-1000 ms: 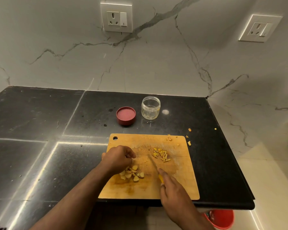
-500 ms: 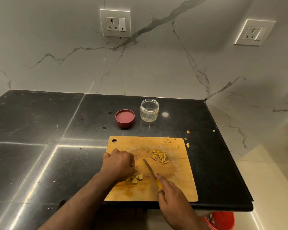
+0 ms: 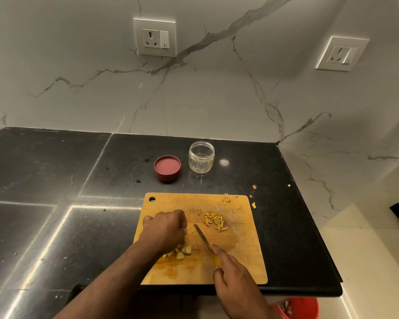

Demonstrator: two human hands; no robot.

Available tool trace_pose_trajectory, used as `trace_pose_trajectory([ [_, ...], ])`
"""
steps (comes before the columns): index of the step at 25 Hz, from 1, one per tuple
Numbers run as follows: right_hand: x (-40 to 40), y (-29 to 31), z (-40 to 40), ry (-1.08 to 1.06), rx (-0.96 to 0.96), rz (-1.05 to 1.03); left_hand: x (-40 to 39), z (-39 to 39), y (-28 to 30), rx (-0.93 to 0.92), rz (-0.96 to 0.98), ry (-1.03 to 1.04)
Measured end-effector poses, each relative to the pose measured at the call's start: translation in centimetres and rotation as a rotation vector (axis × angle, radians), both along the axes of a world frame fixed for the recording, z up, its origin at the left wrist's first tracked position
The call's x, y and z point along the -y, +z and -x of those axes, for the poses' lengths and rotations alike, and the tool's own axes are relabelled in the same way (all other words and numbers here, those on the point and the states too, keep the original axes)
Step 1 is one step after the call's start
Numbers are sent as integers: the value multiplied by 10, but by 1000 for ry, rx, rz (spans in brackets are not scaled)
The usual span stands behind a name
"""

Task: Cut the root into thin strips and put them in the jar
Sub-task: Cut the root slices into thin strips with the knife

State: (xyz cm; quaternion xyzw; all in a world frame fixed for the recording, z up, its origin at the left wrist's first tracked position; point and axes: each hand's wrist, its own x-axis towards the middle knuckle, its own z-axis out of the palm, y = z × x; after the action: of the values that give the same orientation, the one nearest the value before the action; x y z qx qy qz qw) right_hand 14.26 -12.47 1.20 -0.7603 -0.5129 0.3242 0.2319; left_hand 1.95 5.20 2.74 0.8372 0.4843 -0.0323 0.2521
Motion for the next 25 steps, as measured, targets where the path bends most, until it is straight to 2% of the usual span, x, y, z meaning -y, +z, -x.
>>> trace_pose_trajectory([
  [6, 0, 4, 0, -28, 11, -5, -8, -10, -7, 70, 15, 39],
  [18, -4, 4, 2, -25, 38, -22, -11, -9, -24, 54, -63, 85],
  [25, -6, 6, 5, -30, 48, -18, -11, -11, -25, 77, -18, 138],
])
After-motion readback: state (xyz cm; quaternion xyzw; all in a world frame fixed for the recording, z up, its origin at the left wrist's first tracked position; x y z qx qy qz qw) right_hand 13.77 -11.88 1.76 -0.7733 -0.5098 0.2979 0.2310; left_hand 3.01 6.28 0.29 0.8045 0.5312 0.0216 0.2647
